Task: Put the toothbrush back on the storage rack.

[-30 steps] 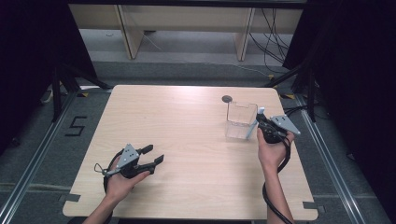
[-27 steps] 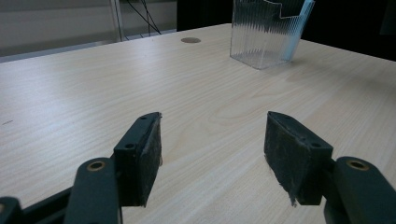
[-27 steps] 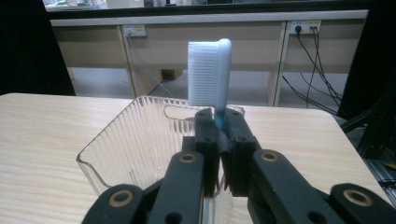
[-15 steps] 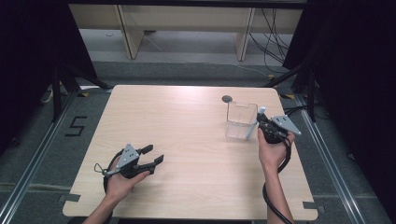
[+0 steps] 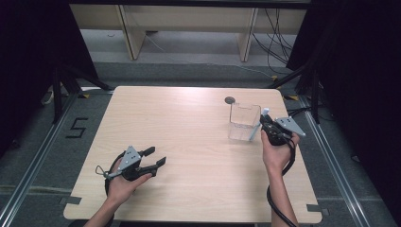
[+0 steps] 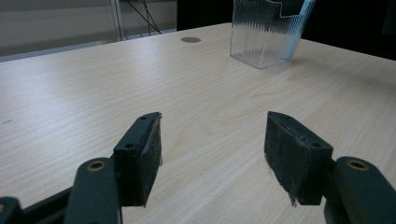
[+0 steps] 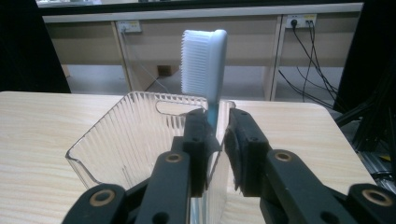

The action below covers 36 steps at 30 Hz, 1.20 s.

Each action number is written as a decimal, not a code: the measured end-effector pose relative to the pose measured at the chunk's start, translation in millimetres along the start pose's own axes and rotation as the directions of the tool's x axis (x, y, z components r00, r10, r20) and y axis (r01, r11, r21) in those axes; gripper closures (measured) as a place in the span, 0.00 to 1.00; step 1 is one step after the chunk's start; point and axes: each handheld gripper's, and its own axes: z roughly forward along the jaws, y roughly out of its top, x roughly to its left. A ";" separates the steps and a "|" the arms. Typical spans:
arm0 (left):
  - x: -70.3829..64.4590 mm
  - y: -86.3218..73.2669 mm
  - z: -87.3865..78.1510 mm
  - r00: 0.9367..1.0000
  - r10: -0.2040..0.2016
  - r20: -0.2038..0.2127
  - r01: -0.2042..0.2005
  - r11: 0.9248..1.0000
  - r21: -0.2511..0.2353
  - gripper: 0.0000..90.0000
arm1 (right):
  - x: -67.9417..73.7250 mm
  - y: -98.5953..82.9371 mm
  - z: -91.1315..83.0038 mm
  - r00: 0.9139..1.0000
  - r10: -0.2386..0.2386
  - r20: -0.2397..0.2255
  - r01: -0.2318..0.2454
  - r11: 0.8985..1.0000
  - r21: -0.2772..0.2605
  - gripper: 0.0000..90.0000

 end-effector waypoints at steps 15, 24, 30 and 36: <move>-0.1 -0.7 1.5 1.000 -0.002 0.006 0.002 1.000 -0.009 0.40 | -4.4 -2.7 -2.3 1.000 0.002 0.014 -0.002 1.000 0.024 0.70; -0.2 -1.0 1.6 1.000 -0.003 0.006 0.003 1.000 -0.010 0.40 | -4.0 -4.3 -5.9 1.000 0.024 -0.001 -0.024 0.999 0.049 0.59; -0.4 -0.6 0.8 1.000 0.000 0.000 0.000 1.000 0.002 0.40 | -2.4 -5.7 -9.6 1.000 0.019 0.000 -0.019 0.997 0.080 0.54; -0.1 -1.0 0.8 1.000 0.000 0.000 0.000 1.000 0.003 0.40 | 0.9 -8.1 -16.8 1.000 -0.002 -0.016 0.004 0.995 0.097 0.51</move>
